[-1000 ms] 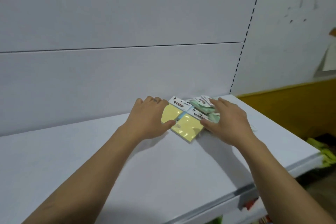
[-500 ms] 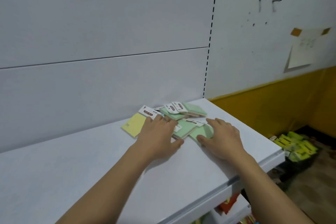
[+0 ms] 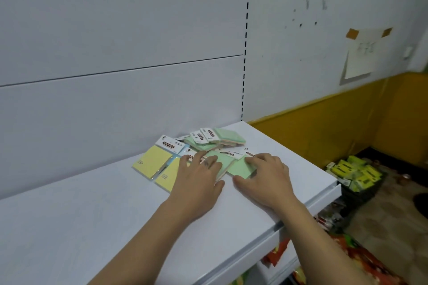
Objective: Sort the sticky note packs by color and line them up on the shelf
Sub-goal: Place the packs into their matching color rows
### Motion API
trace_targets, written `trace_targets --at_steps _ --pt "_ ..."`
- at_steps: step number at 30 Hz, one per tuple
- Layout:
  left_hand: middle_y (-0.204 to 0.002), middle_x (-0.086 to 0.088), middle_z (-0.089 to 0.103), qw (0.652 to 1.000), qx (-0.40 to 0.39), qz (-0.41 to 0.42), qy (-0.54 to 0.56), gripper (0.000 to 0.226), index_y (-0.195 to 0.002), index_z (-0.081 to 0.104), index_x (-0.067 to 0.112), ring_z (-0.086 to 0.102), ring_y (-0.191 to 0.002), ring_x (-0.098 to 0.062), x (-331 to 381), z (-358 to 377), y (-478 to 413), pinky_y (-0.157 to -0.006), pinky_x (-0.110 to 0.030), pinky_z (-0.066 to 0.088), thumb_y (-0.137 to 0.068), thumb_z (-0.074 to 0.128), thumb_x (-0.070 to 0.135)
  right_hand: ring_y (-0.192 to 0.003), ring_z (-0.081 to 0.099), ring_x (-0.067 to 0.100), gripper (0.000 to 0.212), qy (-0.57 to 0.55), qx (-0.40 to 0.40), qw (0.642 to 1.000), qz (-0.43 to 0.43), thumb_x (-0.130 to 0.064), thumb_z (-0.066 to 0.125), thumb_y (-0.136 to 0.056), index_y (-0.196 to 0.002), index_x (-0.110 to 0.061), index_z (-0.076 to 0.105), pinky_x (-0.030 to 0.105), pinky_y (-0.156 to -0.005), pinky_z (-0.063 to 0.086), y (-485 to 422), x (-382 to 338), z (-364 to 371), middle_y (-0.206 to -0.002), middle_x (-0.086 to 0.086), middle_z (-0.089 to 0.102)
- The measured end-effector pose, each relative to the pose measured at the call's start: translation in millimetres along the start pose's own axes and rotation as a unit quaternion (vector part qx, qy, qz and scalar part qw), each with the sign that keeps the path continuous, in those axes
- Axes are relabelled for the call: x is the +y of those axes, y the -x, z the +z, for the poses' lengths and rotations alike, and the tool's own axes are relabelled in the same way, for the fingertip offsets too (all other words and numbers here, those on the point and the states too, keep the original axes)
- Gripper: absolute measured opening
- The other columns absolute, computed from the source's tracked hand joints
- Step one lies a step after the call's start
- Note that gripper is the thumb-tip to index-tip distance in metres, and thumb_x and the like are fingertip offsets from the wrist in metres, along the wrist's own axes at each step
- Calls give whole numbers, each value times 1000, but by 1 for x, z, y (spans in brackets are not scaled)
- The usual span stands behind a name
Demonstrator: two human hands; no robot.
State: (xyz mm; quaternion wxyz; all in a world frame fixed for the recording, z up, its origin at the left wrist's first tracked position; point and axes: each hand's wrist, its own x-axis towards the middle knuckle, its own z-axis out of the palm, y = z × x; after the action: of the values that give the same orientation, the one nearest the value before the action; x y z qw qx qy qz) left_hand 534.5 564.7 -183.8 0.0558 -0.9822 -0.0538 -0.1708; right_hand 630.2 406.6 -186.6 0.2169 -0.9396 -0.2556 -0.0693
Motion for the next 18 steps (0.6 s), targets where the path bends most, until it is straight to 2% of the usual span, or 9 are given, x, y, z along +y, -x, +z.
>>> trace_targets --at_steps 5,9,11,13,15,18 --pt "-142 7 47 998 -5 54 19 53 -133 45 28 28 -138 -19 5 -5 9 -112 -50 1 -91 31 56 -136 27 22 62 -12 -58 998 -8 -55 53 -77 -136 -38 47 38 -110 23 5 15 -15 -150 0 34" --pt "-131 8 53 994 -5 86 63 52 -129 49 36 38 -128 -16 21 -11 11 -113 -47 3 -88 27 60 -141 22 25 50 41 -121 992 10 -44 51 -88 -138 -45 43 42 -112 23 8 39 -36 -156 2 25" --pt "-129 5 55 995 -2 63 78 55 -127 52 36 43 -122 -17 31 -12 9 -111 -44 9 -87 25 63 -137 30 24 47 63 -116 991 27 -36 50 -89 -135 -45 46 41 -109 31 9 46 -44 -153 3 32" --pt "-125 1 59 997 5 13 77 63 -123 56 34 51 -113 -20 40 -14 7 -102 -44 19 -85 21 70 -123 47 21 45 63 -102 992 49 -30 50 -88 -131 -43 51 39 -98 44 11 48 -48 -145 0 44" --pt "-120 0 63 998 8 -23 61 72 -123 55 33 55 -106 -23 48 -17 6 -92 -46 26 -81 14 76 -107 55 19 41 46 -84 992 79 -35 51 -87 -127 -41 55 38 -88 49 14 43 -47 -139 -4 51" --pt "-119 0 64 998 15 -39 47 77 -127 50 32 52 -104 -25 54 -16 2 -87 -46 28 -80 9 77 -101 57 21 40 29 -22 991 128 -55 48 -84 -118 -37 60 41 -90 47 14 31 -39 -124 -4 62"
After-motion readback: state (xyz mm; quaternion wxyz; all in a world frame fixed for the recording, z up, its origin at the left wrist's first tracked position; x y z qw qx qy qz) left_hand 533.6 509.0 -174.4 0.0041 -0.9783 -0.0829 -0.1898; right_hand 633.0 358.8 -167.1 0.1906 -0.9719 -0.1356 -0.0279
